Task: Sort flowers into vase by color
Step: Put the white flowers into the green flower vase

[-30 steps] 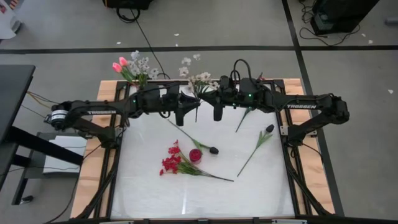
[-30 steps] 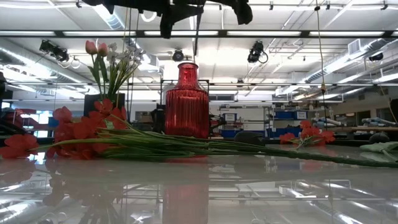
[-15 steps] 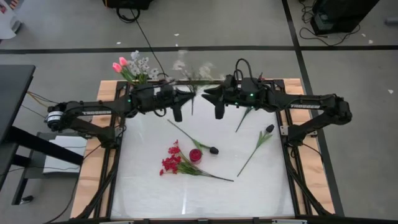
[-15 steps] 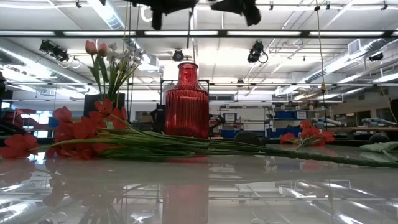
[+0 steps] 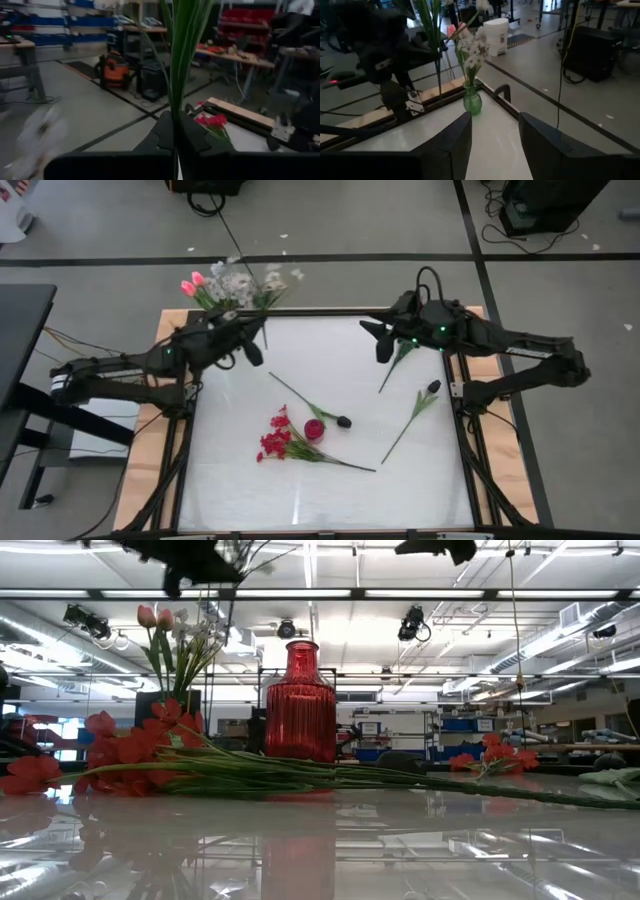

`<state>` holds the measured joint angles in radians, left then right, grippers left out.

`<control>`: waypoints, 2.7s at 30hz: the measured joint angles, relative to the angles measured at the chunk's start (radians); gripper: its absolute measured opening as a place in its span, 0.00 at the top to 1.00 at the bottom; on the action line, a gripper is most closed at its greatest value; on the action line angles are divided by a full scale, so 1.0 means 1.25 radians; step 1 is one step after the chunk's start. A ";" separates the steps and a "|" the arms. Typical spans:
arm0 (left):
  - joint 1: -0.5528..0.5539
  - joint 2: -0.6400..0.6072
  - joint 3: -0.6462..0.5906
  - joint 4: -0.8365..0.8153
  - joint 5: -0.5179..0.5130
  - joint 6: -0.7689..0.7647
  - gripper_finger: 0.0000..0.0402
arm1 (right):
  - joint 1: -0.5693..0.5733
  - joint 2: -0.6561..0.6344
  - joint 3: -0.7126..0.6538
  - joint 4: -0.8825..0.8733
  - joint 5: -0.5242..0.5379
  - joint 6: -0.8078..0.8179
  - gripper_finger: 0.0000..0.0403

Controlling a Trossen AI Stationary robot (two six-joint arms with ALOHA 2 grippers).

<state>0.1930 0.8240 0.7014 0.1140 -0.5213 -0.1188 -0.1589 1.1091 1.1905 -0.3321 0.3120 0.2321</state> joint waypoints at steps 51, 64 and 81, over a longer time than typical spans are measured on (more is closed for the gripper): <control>0.363 -0.221 -0.503 0.564 0.011 0.289 0.99 | 0.096 -0.012 -0.001 -0.210 0.010 0.029 0.58; 0.434 -0.119 -0.502 0.610 0.067 0.179 0.98 | 0.107 -0.012 -0.001 -0.221 0.028 0.030 0.58; 0.434 -0.115 -0.492 0.463 0.134 0.118 0.77 | 0.112 -0.016 -0.001 -0.222 0.022 0.093 0.58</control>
<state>0.7356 0.6807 0.0869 0.6926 -0.3534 0.0291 -0.0189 1.0885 1.1892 -0.6095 0.3397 0.3485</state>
